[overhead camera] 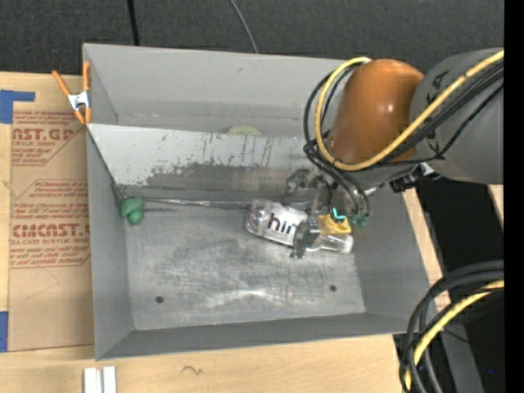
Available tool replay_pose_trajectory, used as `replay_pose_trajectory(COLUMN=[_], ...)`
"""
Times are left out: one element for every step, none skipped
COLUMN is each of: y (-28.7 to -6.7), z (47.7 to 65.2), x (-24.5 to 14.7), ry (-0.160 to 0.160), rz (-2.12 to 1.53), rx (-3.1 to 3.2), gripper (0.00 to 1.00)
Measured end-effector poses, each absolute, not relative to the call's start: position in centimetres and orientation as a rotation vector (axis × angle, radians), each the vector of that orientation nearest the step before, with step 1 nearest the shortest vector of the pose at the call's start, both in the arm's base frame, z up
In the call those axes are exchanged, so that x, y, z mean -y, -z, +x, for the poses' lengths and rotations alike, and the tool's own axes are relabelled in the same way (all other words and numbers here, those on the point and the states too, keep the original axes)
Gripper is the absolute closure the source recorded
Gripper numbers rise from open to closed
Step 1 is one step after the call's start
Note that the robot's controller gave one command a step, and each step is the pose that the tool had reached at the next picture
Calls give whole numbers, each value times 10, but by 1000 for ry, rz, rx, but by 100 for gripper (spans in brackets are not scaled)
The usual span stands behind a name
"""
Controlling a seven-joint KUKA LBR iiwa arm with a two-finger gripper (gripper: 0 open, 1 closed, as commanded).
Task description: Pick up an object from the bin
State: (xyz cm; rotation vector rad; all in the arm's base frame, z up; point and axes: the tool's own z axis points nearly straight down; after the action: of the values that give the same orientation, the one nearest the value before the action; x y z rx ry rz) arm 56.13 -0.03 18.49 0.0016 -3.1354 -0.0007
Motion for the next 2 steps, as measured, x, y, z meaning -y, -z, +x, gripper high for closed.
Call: replay_pose_trajectory(y=[-189,-146], z=[563,557], x=[0,26], ry=[1,2], rz=[1,-117], rx=[3143,3146], gripper=[0,0])
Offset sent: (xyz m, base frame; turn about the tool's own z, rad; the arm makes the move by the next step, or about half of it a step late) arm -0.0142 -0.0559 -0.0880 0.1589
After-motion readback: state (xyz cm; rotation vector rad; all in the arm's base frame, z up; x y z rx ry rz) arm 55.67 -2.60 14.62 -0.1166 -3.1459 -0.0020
